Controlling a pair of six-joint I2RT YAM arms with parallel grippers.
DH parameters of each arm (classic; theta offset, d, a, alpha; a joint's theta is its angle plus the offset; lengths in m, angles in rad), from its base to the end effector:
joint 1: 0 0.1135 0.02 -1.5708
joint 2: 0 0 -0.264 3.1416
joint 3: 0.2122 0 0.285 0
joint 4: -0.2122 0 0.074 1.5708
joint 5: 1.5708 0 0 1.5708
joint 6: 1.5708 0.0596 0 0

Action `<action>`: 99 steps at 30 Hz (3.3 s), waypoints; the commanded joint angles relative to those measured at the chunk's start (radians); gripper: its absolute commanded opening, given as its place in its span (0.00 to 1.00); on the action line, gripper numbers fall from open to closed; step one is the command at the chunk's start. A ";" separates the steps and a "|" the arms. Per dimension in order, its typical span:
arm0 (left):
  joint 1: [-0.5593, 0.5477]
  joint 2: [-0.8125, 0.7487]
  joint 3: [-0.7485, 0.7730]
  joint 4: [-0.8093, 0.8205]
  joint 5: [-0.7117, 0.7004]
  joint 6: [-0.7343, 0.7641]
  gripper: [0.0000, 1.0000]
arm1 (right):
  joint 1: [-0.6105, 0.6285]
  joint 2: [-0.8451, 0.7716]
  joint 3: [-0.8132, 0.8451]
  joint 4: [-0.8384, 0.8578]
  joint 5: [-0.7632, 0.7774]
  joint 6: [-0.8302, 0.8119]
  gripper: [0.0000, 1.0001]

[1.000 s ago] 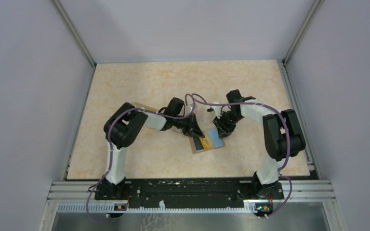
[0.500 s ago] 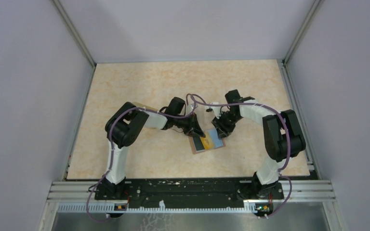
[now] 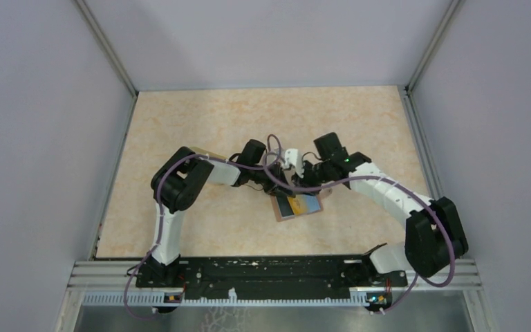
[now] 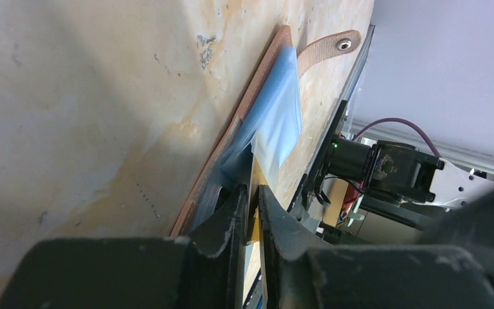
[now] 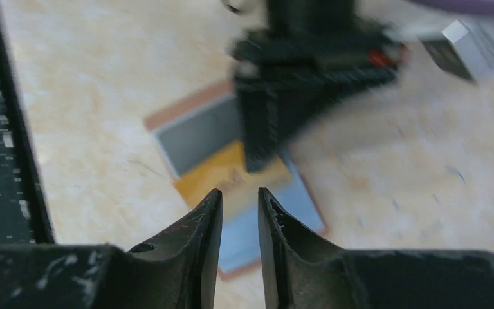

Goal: Put the credit cards into the card holder
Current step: Insert the credit card into the card holder.

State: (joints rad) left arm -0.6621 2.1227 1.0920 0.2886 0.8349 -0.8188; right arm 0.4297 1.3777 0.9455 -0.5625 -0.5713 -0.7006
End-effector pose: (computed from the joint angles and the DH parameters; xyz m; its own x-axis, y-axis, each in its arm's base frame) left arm 0.3177 -0.3036 0.0532 -0.9802 0.1425 -0.1376 0.1869 0.4356 -0.8805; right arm 0.2730 0.1606 0.2063 -0.1842 -0.6810 -0.7088 -0.9641 0.2656 -0.0045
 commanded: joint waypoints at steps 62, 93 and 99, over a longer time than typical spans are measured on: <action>-0.007 0.019 -0.012 -0.027 -0.028 0.049 0.25 | 0.343 0.223 0.008 -0.029 0.520 -0.128 0.06; -0.006 -0.705 -0.471 0.341 -0.275 0.371 0.37 | -0.235 -0.040 0.139 -0.219 -0.524 0.077 0.39; 0.024 -0.828 -0.626 0.468 -0.389 0.327 0.44 | -0.235 -0.044 0.050 -0.115 -0.374 0.119 0.42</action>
State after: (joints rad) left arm -0.6579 1.3895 0.5533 0.6395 0.5419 -0.4889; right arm 0.1982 1.3487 1.0321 -0.7410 -1.0187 -0.6174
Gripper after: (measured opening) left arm 0.399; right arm 0.402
